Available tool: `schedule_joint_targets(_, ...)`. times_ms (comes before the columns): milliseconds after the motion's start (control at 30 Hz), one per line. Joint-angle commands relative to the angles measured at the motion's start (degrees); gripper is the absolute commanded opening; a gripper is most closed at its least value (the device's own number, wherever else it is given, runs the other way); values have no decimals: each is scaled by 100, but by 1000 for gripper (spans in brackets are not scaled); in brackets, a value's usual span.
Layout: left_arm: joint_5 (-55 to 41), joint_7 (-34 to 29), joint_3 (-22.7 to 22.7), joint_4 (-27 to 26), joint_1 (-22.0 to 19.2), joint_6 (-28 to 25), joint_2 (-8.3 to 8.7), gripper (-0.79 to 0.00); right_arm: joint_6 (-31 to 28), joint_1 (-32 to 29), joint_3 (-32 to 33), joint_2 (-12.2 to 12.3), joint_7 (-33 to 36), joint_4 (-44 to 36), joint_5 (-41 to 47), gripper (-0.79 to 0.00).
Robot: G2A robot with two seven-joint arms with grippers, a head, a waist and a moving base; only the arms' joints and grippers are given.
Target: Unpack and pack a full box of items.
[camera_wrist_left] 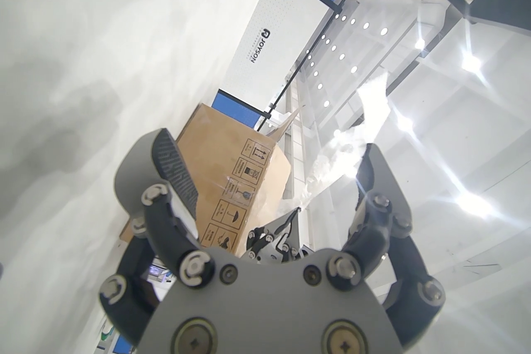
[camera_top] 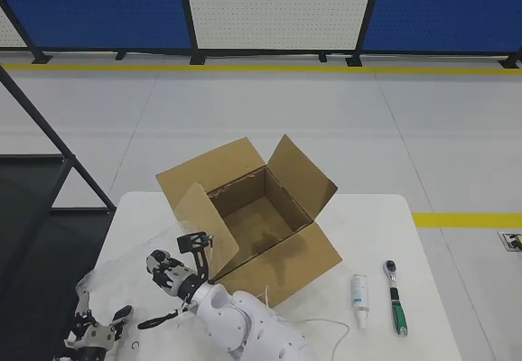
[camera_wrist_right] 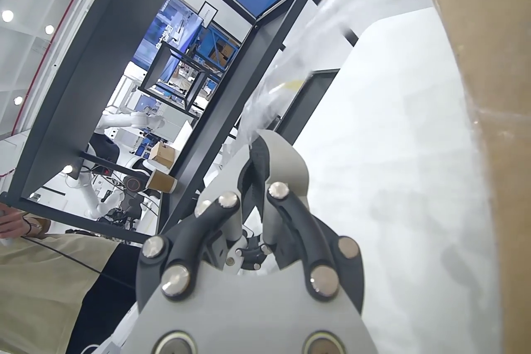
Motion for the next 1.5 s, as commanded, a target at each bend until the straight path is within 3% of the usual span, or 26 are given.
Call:
schedule_joint_targets(0,-8,-2,-7,12,-8,3,-1,0,1,5,38,-13,-3,31,-9,-785)
schedule_joint_targets(567,18,17,-4,64,-73,56,-10,0,-4,35,242,-151,390,326,-45,-785)
schedule_joint_targets(667,28,15,8,65,-86,66,-12,0,16,35,261,-183,441,405,-47,-431)
schedule_joint_targets(700,31,18,11,67,-91,66,-13,0,19,35,273,-192,454,432,-40,-259)
schedule_joint_targets(767,35,6,21,72,-98,76,-14,0,19,36,295,-208,470,477,-41,-95)
schedule_joint_targets(833,42,5,25,73,-103,79,-15,0,24,29,315,-220,491,517,-51,0)
schedule_joint_targets(1467,143,-15,71,6,-88,110,-24,0,319,-420,419,-171,212,35,-765,0)
